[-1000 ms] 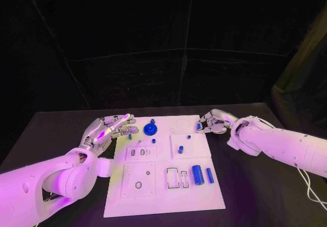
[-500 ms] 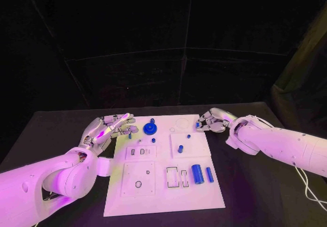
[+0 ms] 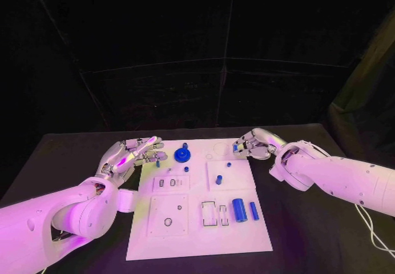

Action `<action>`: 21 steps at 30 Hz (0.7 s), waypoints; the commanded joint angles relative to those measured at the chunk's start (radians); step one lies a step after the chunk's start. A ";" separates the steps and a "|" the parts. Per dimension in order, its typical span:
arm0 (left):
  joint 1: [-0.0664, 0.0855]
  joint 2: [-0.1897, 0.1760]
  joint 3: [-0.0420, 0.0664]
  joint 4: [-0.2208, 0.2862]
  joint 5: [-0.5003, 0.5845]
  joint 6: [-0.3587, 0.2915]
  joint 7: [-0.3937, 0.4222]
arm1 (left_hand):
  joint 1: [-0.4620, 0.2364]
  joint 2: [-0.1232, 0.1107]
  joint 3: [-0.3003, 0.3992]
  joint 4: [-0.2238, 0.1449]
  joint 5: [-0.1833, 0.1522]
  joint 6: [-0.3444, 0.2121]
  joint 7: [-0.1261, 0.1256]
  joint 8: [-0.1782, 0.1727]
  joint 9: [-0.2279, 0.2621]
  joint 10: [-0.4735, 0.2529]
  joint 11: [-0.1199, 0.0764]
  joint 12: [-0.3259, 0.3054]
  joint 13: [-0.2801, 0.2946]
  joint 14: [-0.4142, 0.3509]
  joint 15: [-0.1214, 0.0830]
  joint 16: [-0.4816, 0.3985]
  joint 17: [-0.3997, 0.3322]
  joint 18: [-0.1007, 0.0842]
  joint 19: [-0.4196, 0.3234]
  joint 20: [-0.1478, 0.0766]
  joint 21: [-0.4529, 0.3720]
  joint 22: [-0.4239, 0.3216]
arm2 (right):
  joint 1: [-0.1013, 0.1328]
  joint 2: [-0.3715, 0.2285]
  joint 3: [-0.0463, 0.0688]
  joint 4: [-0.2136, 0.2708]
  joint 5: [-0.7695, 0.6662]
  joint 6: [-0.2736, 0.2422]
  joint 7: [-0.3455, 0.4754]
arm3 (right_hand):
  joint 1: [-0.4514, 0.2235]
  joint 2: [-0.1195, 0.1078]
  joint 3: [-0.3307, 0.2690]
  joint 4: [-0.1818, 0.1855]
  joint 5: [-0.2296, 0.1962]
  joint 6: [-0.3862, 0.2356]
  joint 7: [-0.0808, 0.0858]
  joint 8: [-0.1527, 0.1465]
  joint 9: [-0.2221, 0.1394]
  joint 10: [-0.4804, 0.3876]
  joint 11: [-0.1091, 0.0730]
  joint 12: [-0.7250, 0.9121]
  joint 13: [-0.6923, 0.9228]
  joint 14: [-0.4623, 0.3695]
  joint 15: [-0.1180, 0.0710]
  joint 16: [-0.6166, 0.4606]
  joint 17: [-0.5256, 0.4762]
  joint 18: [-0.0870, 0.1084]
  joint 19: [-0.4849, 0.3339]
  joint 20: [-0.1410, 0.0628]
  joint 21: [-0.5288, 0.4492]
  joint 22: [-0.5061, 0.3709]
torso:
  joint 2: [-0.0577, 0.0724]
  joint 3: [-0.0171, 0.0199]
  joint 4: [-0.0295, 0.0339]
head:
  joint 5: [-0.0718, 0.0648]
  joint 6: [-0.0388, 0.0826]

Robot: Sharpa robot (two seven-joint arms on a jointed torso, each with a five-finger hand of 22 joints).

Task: Assemble the parts on the task board

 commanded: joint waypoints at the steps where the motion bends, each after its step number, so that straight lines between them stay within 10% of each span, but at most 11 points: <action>1: 0.001 -0.002 0.001 0.004 -0.002 0.013 0.002 | 0.008 0.003 0.001 -0.008 0.004 0.003 0.006 -0.005 -0.001 0.002 0.004 -0.004 -0.001 0.006 0.004 -0.004 0.002 0.013 0.006 -0.002 -0.004 -0.001 | 0.008 -0.004 0.001 0.066 -0.033 -0.046 -0.083 | -0.004 0.012 0.018 0.007 0.007 0.024 -0.015 -0.002 0.000 0.027 -0.020 -0.001 0.027 0.072 -0.006 0.007 0.106 -0.003 0.008 0.002 0.005 0.042 | 0.000 -0.0011 0.0010 | 0.003 0.001; 9: 0.003 -0.005 0.001 0.005 0.016 0.015 0.001 | 0.008 0.004 0.001 -0.008 0.004 0.004 0.006 -0.004 -0.001 0.003 0.004 -0.004 -0.001 0.007 0.004 -0.004 0.002 0.013 0.007 -0.002 -0.005 -0.001 | 0.020 0.044 0.002 0.172 -0.177 -0.036 -0.194 | -0.018 0.004 0.024 0.009 0.004 0.024 -0.014 -0.005 0.000 0.028 -0.020 -0.001 0.028 0.071 -0.006 0.007 0.106 -0.004 0.009 0.003 0.006 0.044 | 0.001 -0.0021 0.0045 | 0.016 0.000; 21: 0.008 -0.004 0.001 0.002 0.061 0.015 0.000 | 0.007 0.005 0.002 -0.009 0.004 0.006 0.004 -0.004 -0.001 0.006 0.003 -0.003 -0.001 0.007 0.003 -0.005 0.002 0.013 0.008 -0.002 -0.006 -0.002 | 0.021 0.191 0.000 0.185 -0.370 0.043 -0.320 | -0.029 -0.006 0.031 0.008 -0.002 0.027 -0.015 -0.006 -0.001 0.028 -0.020 -0.003 0.028 0.071 -0.006 0.006 0.104 -0.003 0.008 0.003 0.006 0.043 | 0.003 -0.0025 0.0024 | 0.048 -0.018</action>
